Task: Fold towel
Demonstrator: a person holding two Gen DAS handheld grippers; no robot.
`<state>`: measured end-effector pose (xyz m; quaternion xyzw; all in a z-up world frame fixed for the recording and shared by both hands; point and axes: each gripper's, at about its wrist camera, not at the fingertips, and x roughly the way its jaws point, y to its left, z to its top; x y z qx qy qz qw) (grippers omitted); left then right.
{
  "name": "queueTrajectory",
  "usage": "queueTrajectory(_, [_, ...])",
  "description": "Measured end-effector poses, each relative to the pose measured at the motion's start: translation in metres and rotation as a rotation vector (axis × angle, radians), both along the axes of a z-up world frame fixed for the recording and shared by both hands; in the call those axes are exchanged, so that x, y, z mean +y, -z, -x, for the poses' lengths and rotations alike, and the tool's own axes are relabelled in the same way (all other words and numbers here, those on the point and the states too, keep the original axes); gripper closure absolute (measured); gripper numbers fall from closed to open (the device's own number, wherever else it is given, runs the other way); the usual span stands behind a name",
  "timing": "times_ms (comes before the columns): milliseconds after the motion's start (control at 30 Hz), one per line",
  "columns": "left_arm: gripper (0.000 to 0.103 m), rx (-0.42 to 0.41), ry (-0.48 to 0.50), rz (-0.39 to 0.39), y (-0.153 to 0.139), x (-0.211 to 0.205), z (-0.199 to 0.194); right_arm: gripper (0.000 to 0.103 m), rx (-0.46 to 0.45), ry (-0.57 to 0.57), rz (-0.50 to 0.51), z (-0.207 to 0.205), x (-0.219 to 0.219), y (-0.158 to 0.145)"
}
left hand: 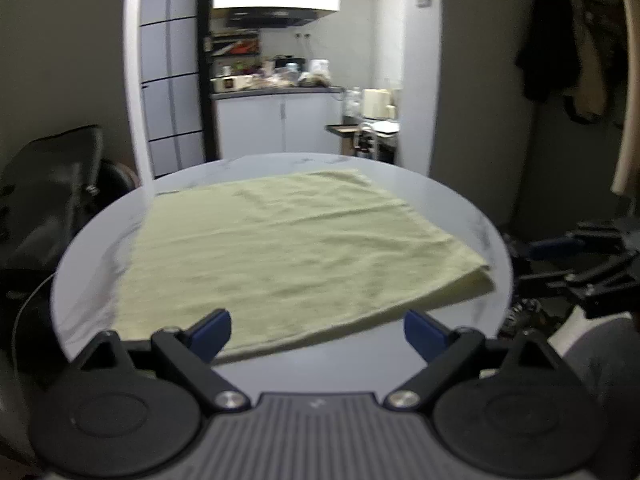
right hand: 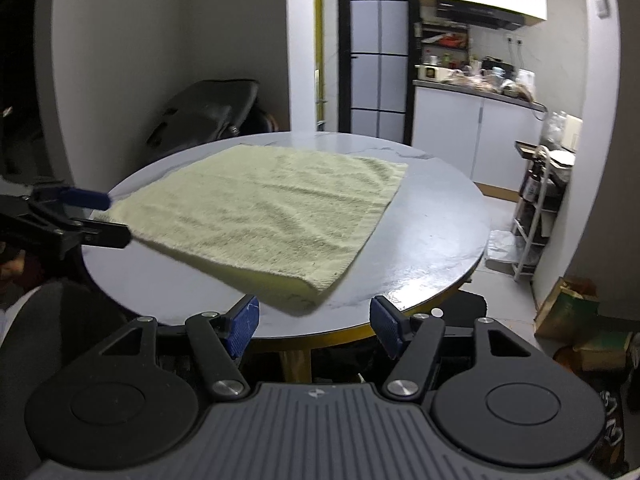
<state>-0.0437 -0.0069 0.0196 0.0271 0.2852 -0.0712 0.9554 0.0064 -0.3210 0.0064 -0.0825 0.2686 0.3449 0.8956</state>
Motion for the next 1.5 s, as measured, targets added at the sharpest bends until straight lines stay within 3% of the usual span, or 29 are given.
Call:
queueTrajectory(33, [0.01, 0.004, 0.009, -0.001, 0.002, -0.004, -0.002, 0.039, -0.006, -0.017, 0.018, -0.001, 0.002, 0.0])
queueTrajectory(100, [0.011, 0.008, 0.02, -0.004, 0.003, -0.009, -0.006, 0.049, -0.019, -0.05, 0.054, -0.004, 0.005, -0.001])
queueTrajectory(200, [0.011, 0.009, 0.036, -0.007, 0.005, -0.016, -0.009, 0.053, -0.049, -0.084, 0.096, -0.007, 0.01, -0.003])
queueTrajectory(533, [0.011, 0.024, 0.033, -0.011, 0.008, -0.023, -0.019, 0.054, -0.106, -0.153, 0.179, -0.019, 0.024, 0.004])
queueTrajectory(600, [0.011, 0.026, 0.042, -0.011, 0.009, -0.025, -0.021, 0.061, -0.103, -0.158, 0.184, -0.022, 0.028, 0.006])
queueTrajectory(767, [0.011, 0.031, 0.059, -0.014, 0.008, -0.03, -0.025, 0.066, -0.111, -0.17, 0.185, -0.025, 0.027, 0.005])
queueTrajectory(900, [0.011, 0.033, 0.07, -0.015, 0.009, -0.035, -0.028, 0.085, -0.111, -0.185, 0.196, -0.026, 0.029, 0.005])
queueTrajectory(1000, [0.011, 0.033, 0.083, -0.015, 0.009, -0.04, -0.031, 0.09, -0.126, -0.2, 0.203, -0.027, 0.027, 0.004])
queueTrajectory(1500, [0.011, 0.043, 0.076, 0.002, 0.014, -0.041, -0.045, 0.087, -0.19, -0.219, 0.228, -0.032, 0.034, -0.003])
